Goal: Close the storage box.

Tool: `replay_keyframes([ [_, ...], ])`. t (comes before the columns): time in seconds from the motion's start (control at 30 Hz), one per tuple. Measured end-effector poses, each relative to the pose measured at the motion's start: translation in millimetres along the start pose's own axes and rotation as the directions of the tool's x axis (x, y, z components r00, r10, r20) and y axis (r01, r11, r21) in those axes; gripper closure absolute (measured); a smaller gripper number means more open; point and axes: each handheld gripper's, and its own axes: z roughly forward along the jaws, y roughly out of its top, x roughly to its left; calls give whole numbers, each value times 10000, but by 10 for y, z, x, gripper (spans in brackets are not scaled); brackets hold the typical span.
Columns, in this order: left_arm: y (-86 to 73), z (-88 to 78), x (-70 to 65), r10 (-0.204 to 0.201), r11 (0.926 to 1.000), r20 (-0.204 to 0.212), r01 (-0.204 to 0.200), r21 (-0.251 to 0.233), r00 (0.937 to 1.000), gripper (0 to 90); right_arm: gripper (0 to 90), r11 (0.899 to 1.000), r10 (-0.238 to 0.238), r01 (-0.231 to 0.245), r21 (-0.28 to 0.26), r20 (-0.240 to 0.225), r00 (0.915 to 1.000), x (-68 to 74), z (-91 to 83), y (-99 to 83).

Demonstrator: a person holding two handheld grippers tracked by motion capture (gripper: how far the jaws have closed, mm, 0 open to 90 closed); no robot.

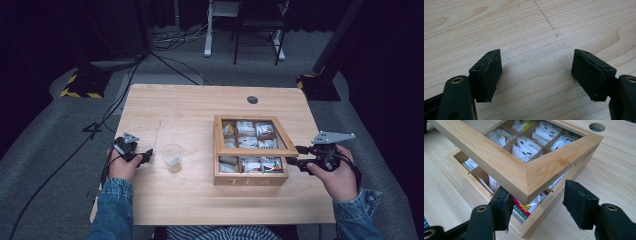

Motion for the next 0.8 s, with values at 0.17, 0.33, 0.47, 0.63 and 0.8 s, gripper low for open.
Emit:
replay_keyframes([
  [0.17, 0, 0, -2, -28, 10000, -6, 28, -5, 10000, 251, 422, 9999, -61, 61, 99, 15, 10000, 22, 7, -37],
  [0.33, 0, 0, -2, -17, 10000, -13, 17, -2, 10000, 251, 422, 9998, -76, 77, 210, -44, 10000, 40, 21, -81],
  [0.47, 0, 0, -1, -11, 10000, -4, 11, 1, 10000, 251, 422, 9994, -83, 87, 346, -118, 9999, 49, 47, -119],
  [0.63, 1, 2, -3, -24, 10000, -25, 24, -23, 10000, 250, 422, 9987, -115, 124, 498, -169, 9998, 52, 77, -156],
  [0.8, 1, 2, -4, -27, 10000, -40, 27, -19, 10000, 250, 424, 9980, -122, 135, 622, -211, 9997, 61, 106, -188],
])
